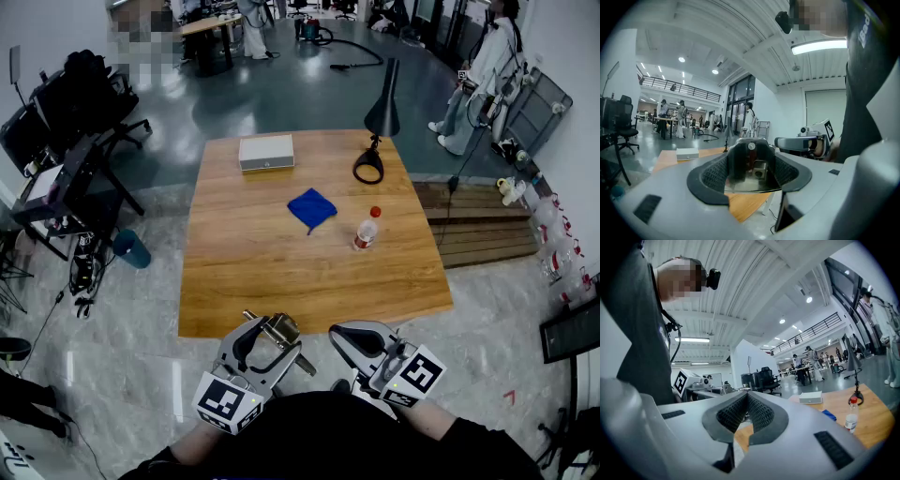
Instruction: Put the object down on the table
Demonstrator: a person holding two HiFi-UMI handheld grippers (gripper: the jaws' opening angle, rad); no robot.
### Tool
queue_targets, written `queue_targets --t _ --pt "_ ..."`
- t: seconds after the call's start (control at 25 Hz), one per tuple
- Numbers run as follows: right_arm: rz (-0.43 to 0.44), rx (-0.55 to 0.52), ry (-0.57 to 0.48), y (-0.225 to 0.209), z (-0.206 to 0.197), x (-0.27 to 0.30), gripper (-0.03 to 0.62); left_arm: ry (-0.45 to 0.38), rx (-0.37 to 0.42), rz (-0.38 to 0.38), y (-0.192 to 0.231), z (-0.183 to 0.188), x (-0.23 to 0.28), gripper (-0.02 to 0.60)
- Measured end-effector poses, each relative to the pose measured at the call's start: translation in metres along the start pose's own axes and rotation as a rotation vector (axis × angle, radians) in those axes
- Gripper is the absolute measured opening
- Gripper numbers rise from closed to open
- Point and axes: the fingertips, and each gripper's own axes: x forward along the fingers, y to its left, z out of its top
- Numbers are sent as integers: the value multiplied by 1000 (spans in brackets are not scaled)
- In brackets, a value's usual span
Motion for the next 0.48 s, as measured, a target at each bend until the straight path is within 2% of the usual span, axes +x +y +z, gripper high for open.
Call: queue_targets --t 0.48 --pt "11 13 -18 -4 0 -3 5 5 -10 6 -2 -5 5 295"
